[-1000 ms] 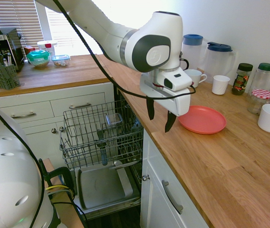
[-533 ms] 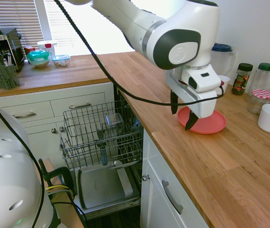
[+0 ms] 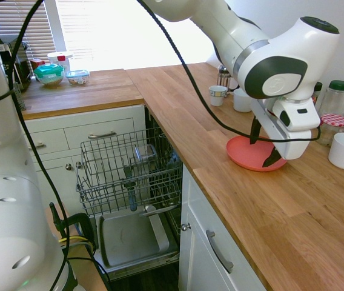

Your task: Put the plate in the dishwasher

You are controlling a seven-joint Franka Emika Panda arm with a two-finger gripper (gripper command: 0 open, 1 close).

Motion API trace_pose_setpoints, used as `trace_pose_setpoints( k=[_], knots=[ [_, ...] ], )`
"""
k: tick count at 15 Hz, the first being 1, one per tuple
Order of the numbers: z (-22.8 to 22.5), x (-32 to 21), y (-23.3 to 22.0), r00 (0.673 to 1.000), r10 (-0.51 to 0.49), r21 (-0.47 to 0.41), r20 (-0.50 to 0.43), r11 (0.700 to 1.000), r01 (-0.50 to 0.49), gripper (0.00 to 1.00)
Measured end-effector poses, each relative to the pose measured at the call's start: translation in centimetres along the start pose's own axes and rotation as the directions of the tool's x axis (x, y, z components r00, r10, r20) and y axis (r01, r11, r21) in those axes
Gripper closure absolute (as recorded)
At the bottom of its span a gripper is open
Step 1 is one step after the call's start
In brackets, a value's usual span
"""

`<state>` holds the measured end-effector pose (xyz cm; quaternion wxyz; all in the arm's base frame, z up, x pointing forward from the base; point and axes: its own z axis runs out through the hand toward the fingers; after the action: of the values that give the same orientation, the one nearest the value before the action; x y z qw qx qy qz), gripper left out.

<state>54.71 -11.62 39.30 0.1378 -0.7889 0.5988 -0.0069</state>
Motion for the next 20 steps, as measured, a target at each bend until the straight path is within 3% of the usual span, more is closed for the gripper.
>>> trace_pose_setpoints(
  k=[9, 10, 20],
  knots=[
    [3.8, 3.1, -2.3, 0.995, 0.093, -0.03, 0.045, 0.995, -0.091, 0.0],
    [4.0, 3.3, -2.3, 0.994, 0.094, -0.03, 0.048, 0.995, -0.092, 1.0],
    [4.4, 4.5, -2.7, 0.993, 0.088, -0.014, 0.081, 0.996, -0.087, 1.0]
  ],
)
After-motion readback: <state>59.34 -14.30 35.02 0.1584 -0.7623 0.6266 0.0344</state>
